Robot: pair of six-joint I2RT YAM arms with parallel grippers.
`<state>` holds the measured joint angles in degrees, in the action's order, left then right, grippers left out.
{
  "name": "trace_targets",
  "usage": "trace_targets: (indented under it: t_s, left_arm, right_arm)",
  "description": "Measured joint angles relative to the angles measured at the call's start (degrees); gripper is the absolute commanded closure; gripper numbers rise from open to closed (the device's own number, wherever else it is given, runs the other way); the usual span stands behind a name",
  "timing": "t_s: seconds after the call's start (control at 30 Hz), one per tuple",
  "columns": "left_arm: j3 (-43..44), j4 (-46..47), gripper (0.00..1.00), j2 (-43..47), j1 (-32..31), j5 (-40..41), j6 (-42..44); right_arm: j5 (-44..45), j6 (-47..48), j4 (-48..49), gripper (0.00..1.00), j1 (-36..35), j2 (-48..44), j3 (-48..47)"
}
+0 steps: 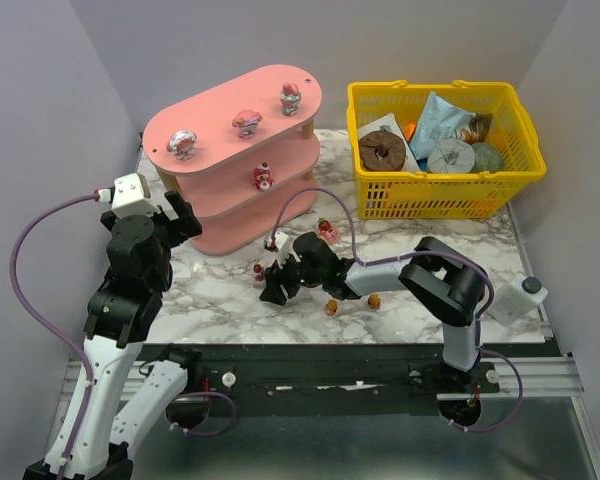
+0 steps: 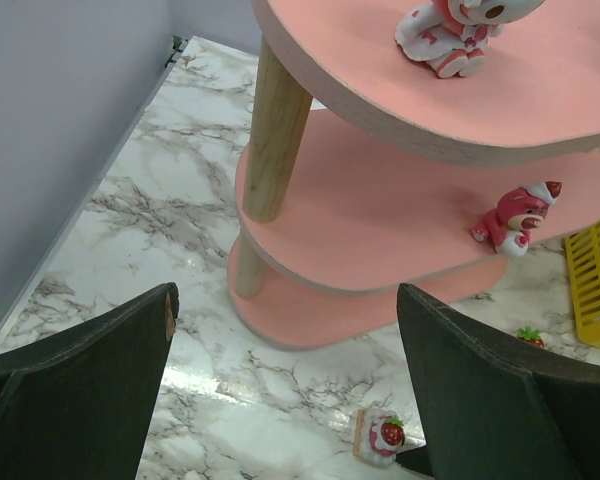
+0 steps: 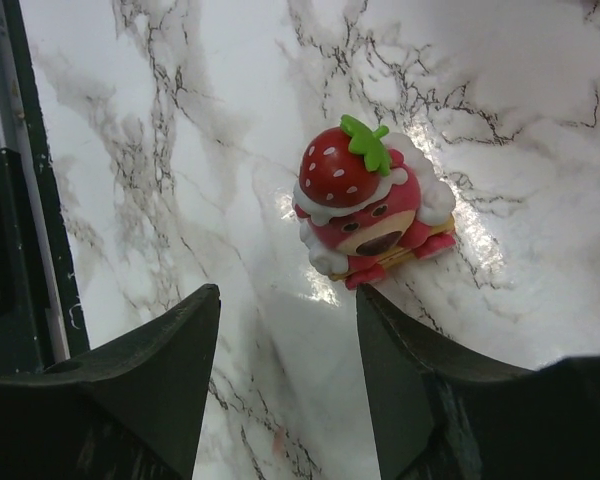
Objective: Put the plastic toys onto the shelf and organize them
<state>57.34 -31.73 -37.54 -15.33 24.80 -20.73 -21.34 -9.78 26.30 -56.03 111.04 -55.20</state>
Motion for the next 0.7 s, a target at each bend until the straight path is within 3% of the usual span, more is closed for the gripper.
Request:
trace_targets:
  t_s: [0.43,0.7]
  left_arm:
    - [-0.3,0.4,0.01,0.0,0.3,0.0,0.0]
    - [-0.7,0.4,0.01,0.1,0.3,0.0,0.0]
  right_arm:
    - [-2.2,-2.6,4.0,0.36,-0.1,0.9,-0.1]
    - [2.1,-1.6,2.2,0.09,-0.1,-5.1,4.9]
